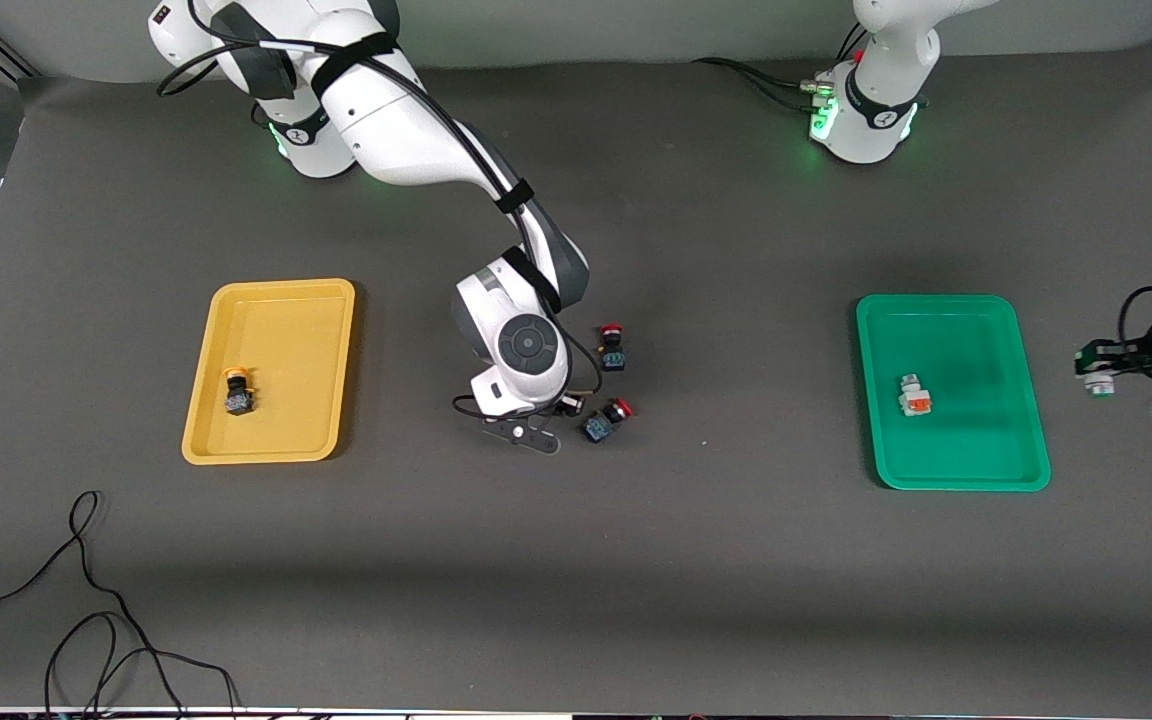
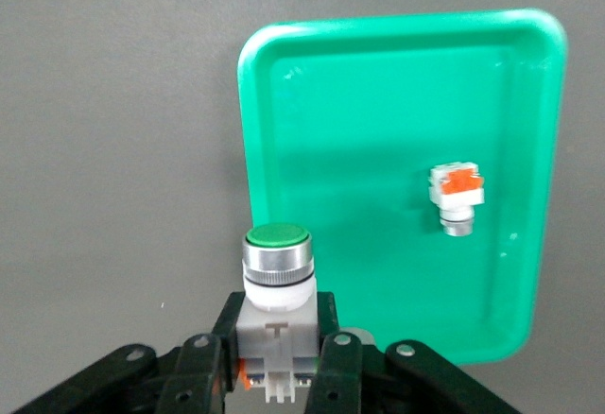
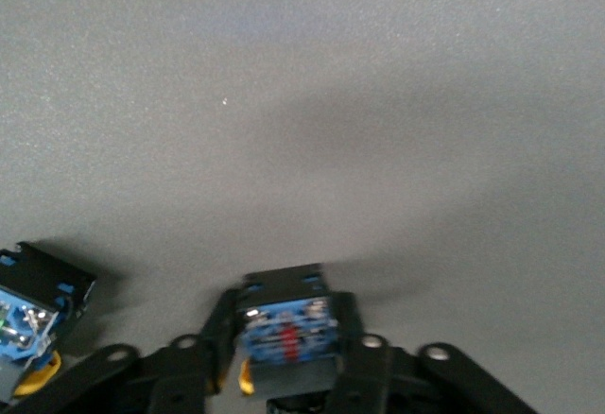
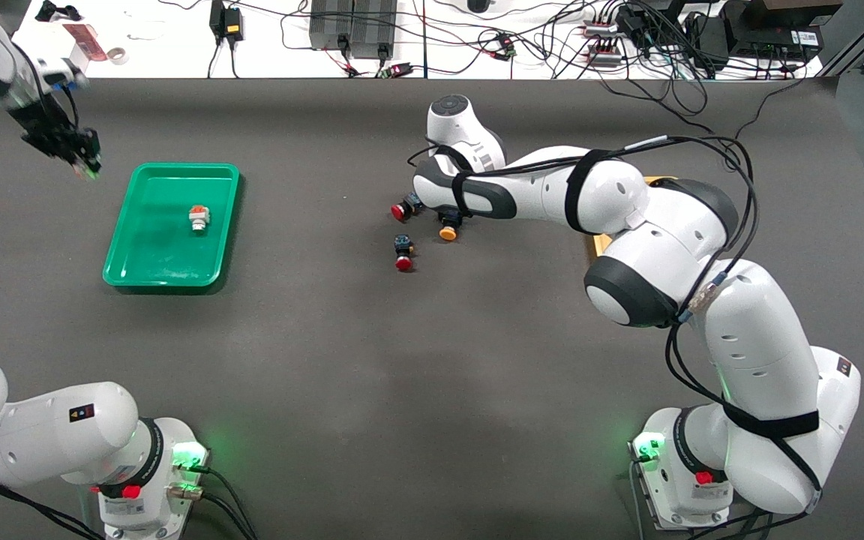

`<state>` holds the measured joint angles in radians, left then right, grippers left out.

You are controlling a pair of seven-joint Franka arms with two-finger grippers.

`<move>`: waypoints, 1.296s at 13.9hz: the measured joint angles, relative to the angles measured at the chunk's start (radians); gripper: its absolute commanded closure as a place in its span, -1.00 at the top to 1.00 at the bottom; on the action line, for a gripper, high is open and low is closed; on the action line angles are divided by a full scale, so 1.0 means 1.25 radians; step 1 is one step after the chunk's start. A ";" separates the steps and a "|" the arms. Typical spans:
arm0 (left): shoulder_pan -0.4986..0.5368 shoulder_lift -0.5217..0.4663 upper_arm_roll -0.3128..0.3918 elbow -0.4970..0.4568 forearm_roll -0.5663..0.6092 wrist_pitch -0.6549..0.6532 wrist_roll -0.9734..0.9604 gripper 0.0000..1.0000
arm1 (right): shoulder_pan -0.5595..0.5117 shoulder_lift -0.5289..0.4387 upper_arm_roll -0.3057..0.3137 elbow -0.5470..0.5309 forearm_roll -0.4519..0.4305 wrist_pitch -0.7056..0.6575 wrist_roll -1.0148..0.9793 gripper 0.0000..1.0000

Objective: Place green and yellow buttons in trays
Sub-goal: 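Carry the green-cap button toward the green tray while the right gripper grasps, then place the green-cap button in the green tray while the right gripper carries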

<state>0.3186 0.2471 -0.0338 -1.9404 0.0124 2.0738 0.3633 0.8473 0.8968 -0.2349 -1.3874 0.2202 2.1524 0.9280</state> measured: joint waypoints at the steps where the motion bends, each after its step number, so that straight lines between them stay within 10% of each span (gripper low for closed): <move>1: 0.000 0.003 -0.002 -0.049 0.001 0.067 0.005 -0.61 | 0.000 -0.002 -0.004 0.001 0.000 0.000 0.000 -1.00; 7: -0.009 0.097 -0.019 -0.211 0.004 0.372 0.006 -0.50 | -0.031 -0.105 -0.067 0.019 0.000 -0.175 -0.100 -1.00; 9: -0.015 0.121 -0.020 -0.210 0.004 0.388 0.006 0.76 | -0.091 -0.183 -0.074 0.022 0.000 -0.293 -0.200 -1.00; 10: -0.017 0.123 -0.020 -0.208 0.004 0.389 0.006 0.99 | -0.124 -0.220 -0.075 0.022 0.000 -0.342 -0.253 -1.00; 18: -0.018 0.083 -0.019 0.023 0.005 0.025 0.006 0.99 | -0.303 -0.362 -0.168 -0.040 0.000 -0.500 -0.680 -1.00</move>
<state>0.2955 0.3509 -0.0579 -1.9116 0.0185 2.1051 0.3711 0.4687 0.4445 -0.4448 -1.4374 0.2199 1.5277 0.0781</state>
